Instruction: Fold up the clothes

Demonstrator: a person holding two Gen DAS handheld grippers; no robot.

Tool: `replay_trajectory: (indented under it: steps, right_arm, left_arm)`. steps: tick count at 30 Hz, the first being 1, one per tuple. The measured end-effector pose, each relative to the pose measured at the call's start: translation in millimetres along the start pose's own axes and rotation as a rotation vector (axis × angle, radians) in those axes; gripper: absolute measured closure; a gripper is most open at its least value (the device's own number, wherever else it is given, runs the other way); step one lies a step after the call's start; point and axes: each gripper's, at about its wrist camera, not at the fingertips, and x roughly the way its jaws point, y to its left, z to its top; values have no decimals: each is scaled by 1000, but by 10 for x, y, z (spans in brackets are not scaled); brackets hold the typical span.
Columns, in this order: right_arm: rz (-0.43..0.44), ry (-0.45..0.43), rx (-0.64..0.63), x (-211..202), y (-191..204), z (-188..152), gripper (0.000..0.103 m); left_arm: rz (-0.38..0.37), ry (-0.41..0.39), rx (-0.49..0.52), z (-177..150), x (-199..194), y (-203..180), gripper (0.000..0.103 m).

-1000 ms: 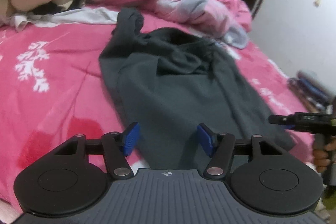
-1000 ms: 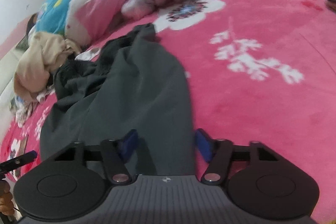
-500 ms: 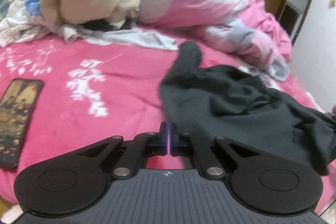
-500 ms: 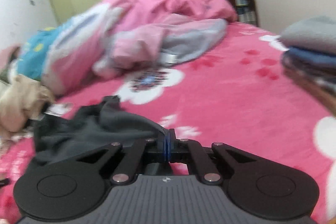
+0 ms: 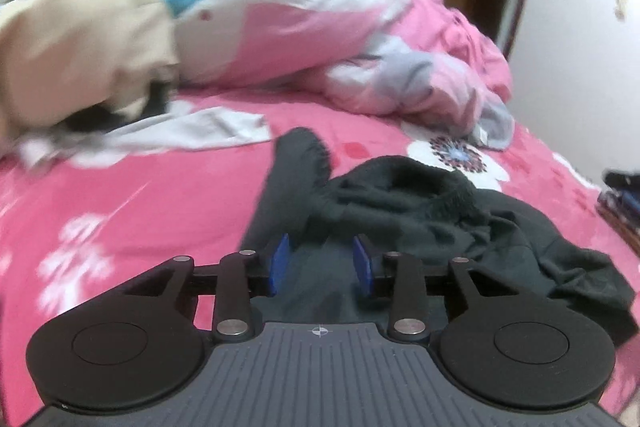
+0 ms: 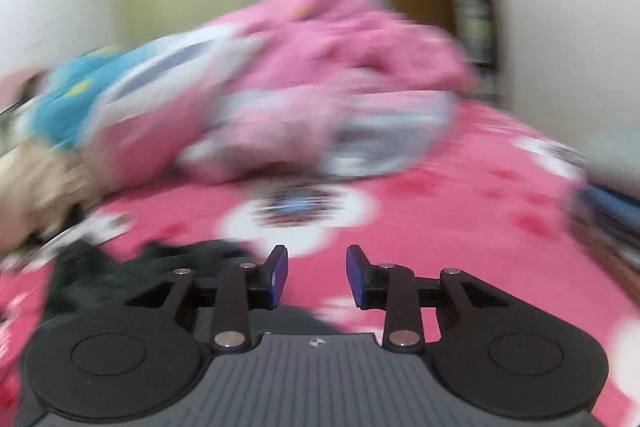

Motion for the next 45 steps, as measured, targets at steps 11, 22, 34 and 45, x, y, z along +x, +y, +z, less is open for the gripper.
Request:
replay_trajectory:
  steps: [11, 22, 34, 45]
  right_arm:
    - [232, 222, -426, 1636, 1252, 237, 51]
    - [255, 417, -438, 2422, 1407, 364, 99]
    - [363, 152, 313, 2344, 700, 1173, 99]
    - [167, 292, 354, 3706, 739, 499, 90]
  left_arm:
    - [6, 130, 58, 57, 1089, -67, 68]
    - [-89, 63, -8, -108, 1093, 259, 100]
    - [-28, -128, -178, 158, 899, 551, 103]
    - [170, -153, -310, 117, 1115, 962, 103]
